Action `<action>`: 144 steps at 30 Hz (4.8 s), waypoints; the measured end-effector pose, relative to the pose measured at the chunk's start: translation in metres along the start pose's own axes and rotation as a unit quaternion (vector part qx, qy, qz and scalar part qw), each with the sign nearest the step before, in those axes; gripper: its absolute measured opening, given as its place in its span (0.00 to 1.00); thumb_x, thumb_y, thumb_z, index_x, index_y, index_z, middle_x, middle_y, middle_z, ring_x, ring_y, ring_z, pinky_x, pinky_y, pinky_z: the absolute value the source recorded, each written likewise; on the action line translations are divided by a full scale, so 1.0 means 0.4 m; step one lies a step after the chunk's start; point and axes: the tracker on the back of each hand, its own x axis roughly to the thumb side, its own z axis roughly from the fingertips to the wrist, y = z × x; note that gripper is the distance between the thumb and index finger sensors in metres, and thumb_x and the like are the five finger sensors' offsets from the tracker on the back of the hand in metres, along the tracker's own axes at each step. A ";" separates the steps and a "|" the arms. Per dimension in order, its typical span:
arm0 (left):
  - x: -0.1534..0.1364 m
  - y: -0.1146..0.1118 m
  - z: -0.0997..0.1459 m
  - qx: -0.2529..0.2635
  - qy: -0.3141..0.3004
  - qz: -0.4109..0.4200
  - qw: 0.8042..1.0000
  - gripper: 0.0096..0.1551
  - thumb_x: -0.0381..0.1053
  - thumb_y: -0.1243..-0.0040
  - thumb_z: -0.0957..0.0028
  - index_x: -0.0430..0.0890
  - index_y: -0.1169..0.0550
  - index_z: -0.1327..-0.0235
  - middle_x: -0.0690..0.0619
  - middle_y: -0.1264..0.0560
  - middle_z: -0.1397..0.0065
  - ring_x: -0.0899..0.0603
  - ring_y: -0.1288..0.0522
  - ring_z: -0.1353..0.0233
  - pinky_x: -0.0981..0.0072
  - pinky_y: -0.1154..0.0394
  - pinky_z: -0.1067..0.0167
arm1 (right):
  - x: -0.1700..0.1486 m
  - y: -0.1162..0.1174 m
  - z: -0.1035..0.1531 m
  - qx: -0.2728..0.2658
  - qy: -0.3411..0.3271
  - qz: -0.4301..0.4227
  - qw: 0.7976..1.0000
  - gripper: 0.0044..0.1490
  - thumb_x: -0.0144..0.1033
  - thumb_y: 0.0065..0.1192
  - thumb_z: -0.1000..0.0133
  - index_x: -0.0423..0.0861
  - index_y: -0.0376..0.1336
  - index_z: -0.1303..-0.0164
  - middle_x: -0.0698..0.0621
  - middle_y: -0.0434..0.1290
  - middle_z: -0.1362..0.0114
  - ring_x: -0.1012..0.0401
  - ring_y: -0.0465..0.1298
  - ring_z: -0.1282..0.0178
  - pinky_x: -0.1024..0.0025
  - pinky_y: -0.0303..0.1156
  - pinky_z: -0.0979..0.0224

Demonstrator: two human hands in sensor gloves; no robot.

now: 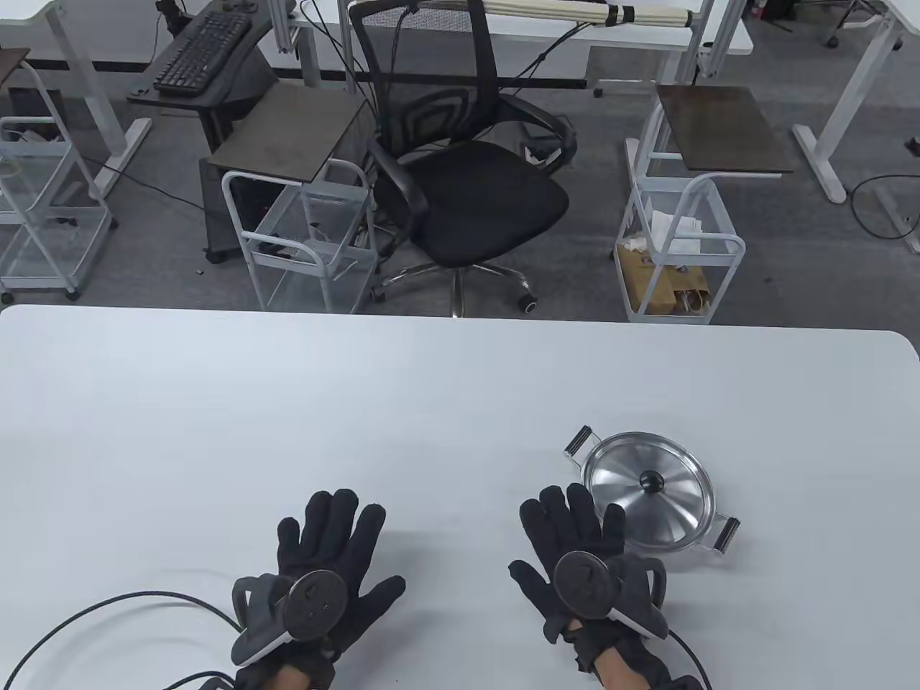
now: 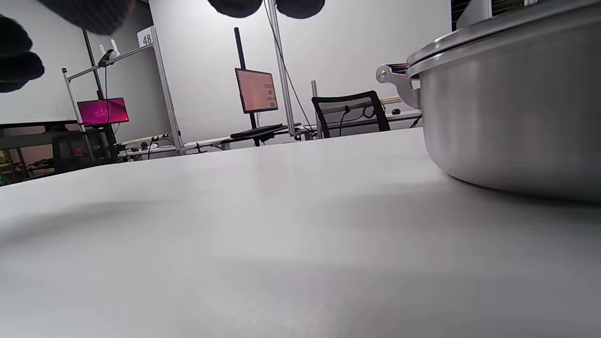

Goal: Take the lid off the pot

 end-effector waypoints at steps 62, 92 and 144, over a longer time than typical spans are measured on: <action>-0.042 -0.004 -0.009 -0.020 0.057 0.069 0.996 0.52 0.84 0.55 0.49 0.66 0.53 0.15 0.51 0.54 0.08 0.37 0.58 0.11 0.29 0.56 0.25 | -0.507 -0.059 0.139 -0.072 0.392 -0.176 0.900 0.40 0.55 0.45 0.40 0.54 0.44 0.19 0.44 0.65 0.21 0.38 0.68 0.27 0.35 0.62 0.28; -0.050 -0.006 -0.010 -0.020 0.063 0.079 0.995 0.51 0.84 0.55 0.48 0.66 0.53 0.16 0.51 0.54 0.08 0.37 0.57 0.11 0.29 0.56 0.25 | -0.512 -0.022 0.140 -0.139 0.409 -0.333 0.838 0.35 0.41 0.53 0.40 0.40 0.48 0.28 0.65 0.77 0.63 0.61 0.74 0.86 0.64 0.75 0.76; -0.080 0.005 -0.005 -0.014 0.081 0.106 0.991 0.50 0.82 0.54 0.48 0.66 0.52 0.16 0.51 0.53 0.08 0.36 0.56 0.11 0.30 0.55 0.25 | -0.183 0.079 0.009 0.024 0.220 -0.378 0.899 0.33 0.42 0.49 0.39 0.45 0.49 0.26 0.66 0.77 0.60 0.60 0.74 0.83 0.65 0.74 0.74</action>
